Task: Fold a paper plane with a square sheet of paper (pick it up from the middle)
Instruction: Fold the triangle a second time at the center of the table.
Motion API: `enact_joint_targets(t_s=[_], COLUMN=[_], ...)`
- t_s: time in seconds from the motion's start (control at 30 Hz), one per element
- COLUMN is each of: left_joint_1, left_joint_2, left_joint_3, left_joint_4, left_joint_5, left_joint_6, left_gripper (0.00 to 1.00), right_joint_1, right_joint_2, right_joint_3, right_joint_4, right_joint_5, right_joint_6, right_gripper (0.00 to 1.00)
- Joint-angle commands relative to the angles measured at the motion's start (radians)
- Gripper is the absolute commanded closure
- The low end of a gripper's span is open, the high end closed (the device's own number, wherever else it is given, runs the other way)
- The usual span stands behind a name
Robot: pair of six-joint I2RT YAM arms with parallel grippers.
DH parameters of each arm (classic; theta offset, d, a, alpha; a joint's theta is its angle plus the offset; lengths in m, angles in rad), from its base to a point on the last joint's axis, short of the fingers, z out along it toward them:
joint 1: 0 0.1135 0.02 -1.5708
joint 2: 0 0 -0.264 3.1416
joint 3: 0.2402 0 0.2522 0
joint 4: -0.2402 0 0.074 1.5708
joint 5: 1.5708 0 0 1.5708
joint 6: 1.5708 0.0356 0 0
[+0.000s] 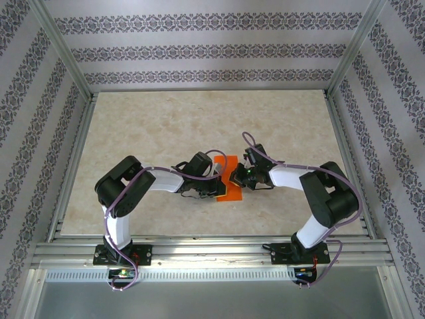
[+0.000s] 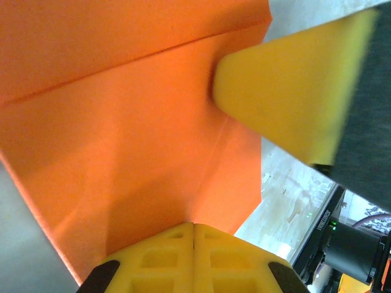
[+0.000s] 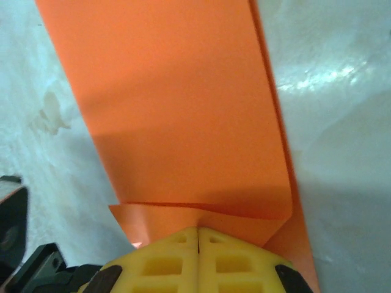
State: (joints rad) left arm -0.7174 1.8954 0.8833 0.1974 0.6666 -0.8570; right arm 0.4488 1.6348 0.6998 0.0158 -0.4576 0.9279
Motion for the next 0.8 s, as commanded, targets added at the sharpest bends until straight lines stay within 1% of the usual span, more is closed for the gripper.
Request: enact_joint_targets(t_s=[0.0, 0.07, 0.13, 0.17, 0.27, 0.33, 0.4, 0.53, 0.77], left_joint_1=[-0.001, 0.0, 0.0, 0.001, 0.001, 0.001, 0.001, 0.001, 0.001], left_joint_2=[0.026, 0.026, 0.024, 0.023, 0.019, 0.013, 0.011, 0.013, 0.015], left_joint_3=[-0.036, -0.032, -0.037, -0.039, -0.043, -0.046, -0.049, -0.052, -0.051], left_joint_4=[-0.116, -0.117, -0.113, -0.108, -0.11, -0.113, -0.111, -0.114, -0.108], left_joint_5=[-0.031, -0.037, -0.046, -0.047, -0.05, -0.053, -0.057, -0.058, -0.052], left_joint_6=[0.031, 0.033, 0.027, 0.024, 0.024, 0.024, 0.02, 0.021, 0.017], left_gripper=[1.0, 1.0, 1.0, 1.0, 1.0, 1.0, 1.0, 1.0, 1.0], right_joint_1=[-0.004, 0.007, 0.025, 0.031, 0.025, 0.0, -0.035, -0.091, -0.18], right_joint_2=[-0.026, 0.003, 0.039, 0.057, 0.092, 0.104, 0.104, 0.082, 0.085], right_joint_3=[-0.002, 0.002, 0.008, 0.008, -0.038, -0.06, -0.072, -0.047, -0.028], right_joint_4=[0.019, 0.041, 0.051, 0.038, 0.073, 0.078, 0.092, 0.055, 0.056], right_joint_5=[-0.066, -0.106, -0.119, -0.106, -0.074, -0.057, -0.068, -0.055, -0.017], right_joint_6=[-0.029, -0.022, -0.023, -0.017, 0.004, 0.002, -0.006, -0.034, -0.042], right_gripper=[1.0, 1.0, 1.0, 1.0, 1.0, 1.0, 1.0, 1.0, 1.0])
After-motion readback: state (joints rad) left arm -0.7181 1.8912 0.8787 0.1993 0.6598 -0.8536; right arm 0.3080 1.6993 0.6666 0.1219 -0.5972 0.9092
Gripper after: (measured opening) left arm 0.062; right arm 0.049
